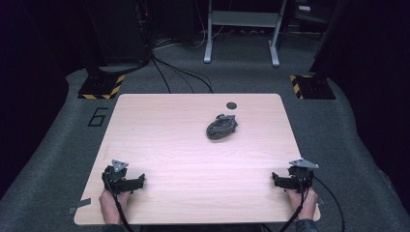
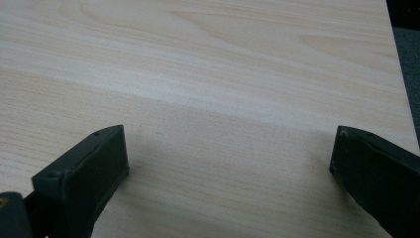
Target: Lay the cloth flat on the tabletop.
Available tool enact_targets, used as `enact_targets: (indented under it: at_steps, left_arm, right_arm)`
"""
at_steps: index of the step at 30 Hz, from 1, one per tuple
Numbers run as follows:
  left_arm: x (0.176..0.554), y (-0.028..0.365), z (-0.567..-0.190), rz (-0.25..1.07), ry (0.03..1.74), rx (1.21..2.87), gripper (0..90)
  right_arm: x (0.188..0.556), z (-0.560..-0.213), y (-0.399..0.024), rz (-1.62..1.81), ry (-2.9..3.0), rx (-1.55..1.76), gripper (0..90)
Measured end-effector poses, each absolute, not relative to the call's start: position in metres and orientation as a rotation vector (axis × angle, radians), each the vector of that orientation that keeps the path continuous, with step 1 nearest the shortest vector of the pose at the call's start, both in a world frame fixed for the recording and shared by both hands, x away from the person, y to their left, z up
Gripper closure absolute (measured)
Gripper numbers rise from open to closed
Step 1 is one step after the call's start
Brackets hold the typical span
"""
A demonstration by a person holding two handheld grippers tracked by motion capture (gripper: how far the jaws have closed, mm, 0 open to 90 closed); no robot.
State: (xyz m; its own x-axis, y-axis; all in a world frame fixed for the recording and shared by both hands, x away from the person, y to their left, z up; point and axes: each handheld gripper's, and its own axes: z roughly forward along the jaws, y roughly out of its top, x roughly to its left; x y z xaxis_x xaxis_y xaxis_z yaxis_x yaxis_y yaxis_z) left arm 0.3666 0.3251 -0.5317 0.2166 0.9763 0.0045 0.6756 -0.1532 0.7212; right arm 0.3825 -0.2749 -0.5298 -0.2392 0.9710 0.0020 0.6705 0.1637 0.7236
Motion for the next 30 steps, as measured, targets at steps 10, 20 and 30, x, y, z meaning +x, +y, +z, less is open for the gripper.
enact_targets:
  at_steps: [10, 20, 30]
  left_arm:
    - [0.367, 0.326, -0.532, 0.658, 1.521, 1.907, 0.7]
    - [0.367, 0.326, -0.531, 0.657, 1.518, 1.91, 1.1]
    - [0.367, 0.325, -0.531, 0.659, 1.517, 1.909, 1.3]
  right_arm:
    - [0.383, -0.529, -0.275, 0.843, 1.986, 1.555, 1.1]
    - [0.388, -0.523, -0.278, 0.913, 2.024, 1.563, 2.4]
    - [0.405, -0.497, -0.252, 0.964, 2.087, 1.475, 4.4]
